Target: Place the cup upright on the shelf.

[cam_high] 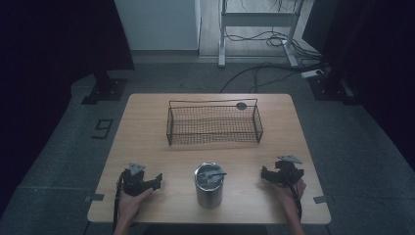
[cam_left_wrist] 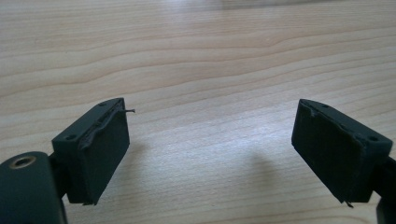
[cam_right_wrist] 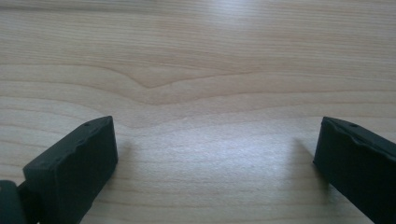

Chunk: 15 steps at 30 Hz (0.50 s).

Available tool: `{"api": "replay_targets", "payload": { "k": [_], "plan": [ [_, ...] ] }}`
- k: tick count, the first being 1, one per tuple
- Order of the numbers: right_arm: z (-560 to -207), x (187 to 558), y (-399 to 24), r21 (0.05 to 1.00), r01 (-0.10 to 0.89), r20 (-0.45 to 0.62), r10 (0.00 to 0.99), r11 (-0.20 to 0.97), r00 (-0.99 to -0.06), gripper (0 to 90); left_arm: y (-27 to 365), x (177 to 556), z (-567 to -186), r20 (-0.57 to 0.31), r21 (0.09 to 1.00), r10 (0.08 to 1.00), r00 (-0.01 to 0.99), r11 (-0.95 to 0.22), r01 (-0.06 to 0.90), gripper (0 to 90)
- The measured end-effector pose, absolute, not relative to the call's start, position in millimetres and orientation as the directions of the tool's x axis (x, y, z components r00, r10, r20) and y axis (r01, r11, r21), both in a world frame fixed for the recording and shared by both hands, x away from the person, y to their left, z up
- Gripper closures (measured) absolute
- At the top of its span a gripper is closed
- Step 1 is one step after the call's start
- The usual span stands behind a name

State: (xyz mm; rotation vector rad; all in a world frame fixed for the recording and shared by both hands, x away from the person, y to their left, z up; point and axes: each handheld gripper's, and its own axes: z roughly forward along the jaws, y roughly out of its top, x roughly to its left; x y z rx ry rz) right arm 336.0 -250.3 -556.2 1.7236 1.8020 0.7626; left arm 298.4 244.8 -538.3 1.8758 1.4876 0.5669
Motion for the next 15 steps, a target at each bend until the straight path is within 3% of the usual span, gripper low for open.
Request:
{"api": "replay_targets", "payload": {
  "k": [15],
  "plan": [
    [-556.3, 334.3, -251.6, 0.714, 0.7, 0.009, 0.999, 0.017, -0.033, 0.0, 249.1, 294.4, -531.3, -0.086, 0.744, 0.959, 0.27, -0.118, 0.657, 11.4]
  ]
}}
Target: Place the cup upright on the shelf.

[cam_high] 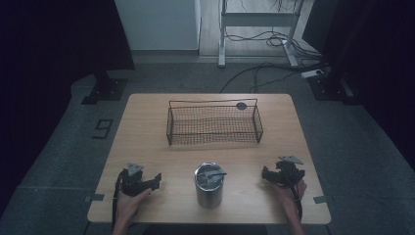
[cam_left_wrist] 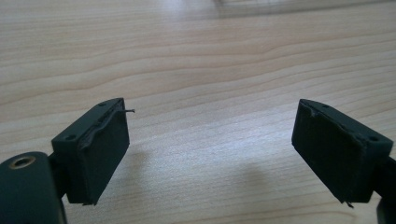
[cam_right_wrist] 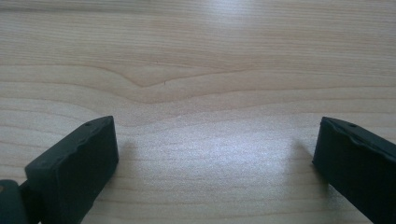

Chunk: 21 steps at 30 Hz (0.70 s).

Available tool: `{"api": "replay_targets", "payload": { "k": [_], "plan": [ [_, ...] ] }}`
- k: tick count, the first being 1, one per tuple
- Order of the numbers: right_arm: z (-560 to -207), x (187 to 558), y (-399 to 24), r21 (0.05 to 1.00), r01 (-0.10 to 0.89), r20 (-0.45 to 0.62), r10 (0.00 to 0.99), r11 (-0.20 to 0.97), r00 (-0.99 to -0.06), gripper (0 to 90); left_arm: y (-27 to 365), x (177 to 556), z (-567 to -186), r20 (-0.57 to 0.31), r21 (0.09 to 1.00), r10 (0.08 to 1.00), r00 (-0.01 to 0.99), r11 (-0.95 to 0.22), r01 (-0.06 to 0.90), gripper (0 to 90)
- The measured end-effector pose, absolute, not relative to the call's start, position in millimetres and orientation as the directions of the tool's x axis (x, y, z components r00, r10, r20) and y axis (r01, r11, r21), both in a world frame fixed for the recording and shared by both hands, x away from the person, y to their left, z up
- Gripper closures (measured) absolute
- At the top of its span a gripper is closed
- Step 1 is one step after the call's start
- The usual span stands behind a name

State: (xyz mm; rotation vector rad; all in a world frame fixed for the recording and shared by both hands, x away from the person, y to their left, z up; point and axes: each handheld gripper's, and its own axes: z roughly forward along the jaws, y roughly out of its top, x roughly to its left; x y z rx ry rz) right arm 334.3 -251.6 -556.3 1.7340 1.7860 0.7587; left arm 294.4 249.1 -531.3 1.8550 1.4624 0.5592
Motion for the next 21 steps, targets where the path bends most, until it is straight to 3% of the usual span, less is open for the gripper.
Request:
{"api": "replay_targets", "payload": {
  "k": [21],
  "plan": [
    [-556.2, 333.7, -252.1, 0.717, 0.697, 0.006, 1.0, 0.014, -0.026, 0.8, 239.0, 275.6, -513.8, -0.088, 0.776, 0.93, 0.357, -0.161, 0.61, 11.0]
  ]
}}
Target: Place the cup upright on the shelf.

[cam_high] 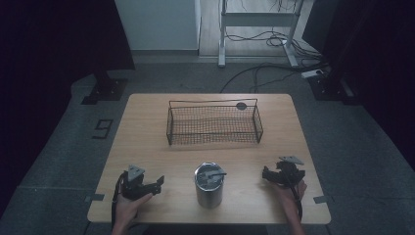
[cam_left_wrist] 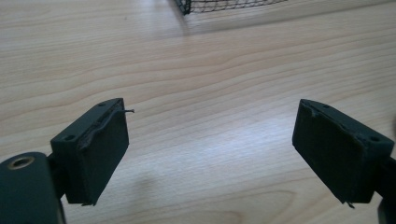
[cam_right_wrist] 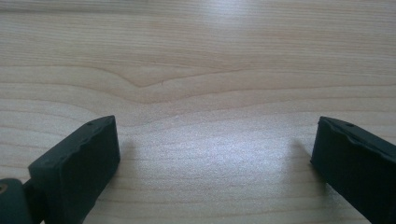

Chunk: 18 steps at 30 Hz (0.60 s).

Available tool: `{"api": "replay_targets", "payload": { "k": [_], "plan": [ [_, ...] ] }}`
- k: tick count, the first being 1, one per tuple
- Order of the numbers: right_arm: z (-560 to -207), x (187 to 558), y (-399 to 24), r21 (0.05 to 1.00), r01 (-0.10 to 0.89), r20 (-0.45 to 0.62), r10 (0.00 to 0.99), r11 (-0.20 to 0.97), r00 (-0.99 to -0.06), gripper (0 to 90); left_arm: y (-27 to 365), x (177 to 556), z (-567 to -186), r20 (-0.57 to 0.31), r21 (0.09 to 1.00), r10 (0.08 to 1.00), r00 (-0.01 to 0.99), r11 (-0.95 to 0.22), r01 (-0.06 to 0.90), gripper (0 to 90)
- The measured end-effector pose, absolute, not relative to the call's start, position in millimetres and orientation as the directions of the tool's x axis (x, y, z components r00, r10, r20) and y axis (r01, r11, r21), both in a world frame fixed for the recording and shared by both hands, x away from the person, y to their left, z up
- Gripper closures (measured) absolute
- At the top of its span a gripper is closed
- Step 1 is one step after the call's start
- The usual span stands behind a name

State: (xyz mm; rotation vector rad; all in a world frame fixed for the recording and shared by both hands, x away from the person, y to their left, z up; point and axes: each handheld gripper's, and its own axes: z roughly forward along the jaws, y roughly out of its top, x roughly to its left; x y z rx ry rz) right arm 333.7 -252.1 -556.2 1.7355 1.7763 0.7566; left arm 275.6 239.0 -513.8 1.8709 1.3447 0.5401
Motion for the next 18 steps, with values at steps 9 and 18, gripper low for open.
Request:
{"api": "replay_targets", "payload": {
  "k": [9, 18],
  "plan": [
    [-556.2, 333.6, -252.3, 0.718, 0.696, 0.005, 1.0, 0.014, -0.026, 1.1, 230.7, 266.1, -500.0, -0.117, 0.794, 0.903, 0.414, -0.166, 0.584, 9.7],
    [-556.3, 333.6, -252.3, 0.719, 0.694, 0.006, 1.0, 0.013, -0.025, 1.4, 220.9, 259.3, -491.5, -0.14, 0.802, 0.873, 0.467, -0.177, 0.571, 9.6]
  ]
}}
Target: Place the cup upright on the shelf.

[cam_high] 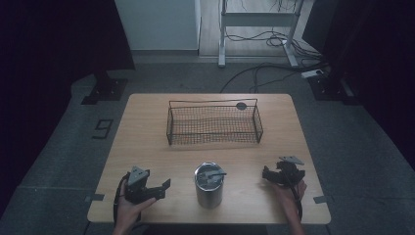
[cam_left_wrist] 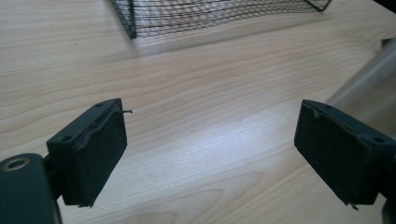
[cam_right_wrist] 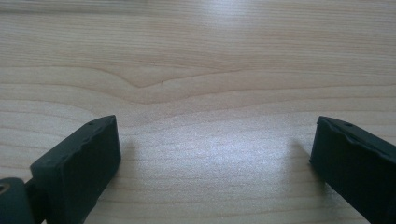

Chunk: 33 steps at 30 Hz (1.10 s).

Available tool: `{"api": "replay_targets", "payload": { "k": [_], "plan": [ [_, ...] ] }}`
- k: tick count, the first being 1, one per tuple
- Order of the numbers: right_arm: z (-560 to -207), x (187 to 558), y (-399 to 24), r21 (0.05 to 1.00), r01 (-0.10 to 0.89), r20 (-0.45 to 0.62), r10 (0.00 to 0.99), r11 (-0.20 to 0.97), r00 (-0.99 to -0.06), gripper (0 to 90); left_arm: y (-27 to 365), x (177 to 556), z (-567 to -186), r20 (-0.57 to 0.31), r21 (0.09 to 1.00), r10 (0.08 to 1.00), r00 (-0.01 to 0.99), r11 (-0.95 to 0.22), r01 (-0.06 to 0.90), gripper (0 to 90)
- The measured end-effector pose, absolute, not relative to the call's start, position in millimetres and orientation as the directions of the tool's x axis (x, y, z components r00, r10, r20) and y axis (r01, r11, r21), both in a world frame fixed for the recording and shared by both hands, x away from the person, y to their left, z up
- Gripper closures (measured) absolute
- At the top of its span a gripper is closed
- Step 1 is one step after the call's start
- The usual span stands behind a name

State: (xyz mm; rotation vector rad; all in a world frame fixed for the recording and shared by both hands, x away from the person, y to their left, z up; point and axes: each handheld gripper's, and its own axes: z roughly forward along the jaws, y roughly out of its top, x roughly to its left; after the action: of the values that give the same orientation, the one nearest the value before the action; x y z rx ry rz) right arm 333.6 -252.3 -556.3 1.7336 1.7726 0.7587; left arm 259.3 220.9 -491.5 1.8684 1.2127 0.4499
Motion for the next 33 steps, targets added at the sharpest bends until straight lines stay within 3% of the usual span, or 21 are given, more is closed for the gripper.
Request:
{"api": "replay_targets", "payload": {
  "k": [33],
  "plan": [
    [-556.3, 333.6, -252.5, 0.721, 0.693, 0.005, 1.0, 0.011, -0.022, 1.8, 175.6, 237.4, -476.3, -0.12, 0.815, 0.777, 0.618, -0.278, 0.508, 8.3]
  ]
}}
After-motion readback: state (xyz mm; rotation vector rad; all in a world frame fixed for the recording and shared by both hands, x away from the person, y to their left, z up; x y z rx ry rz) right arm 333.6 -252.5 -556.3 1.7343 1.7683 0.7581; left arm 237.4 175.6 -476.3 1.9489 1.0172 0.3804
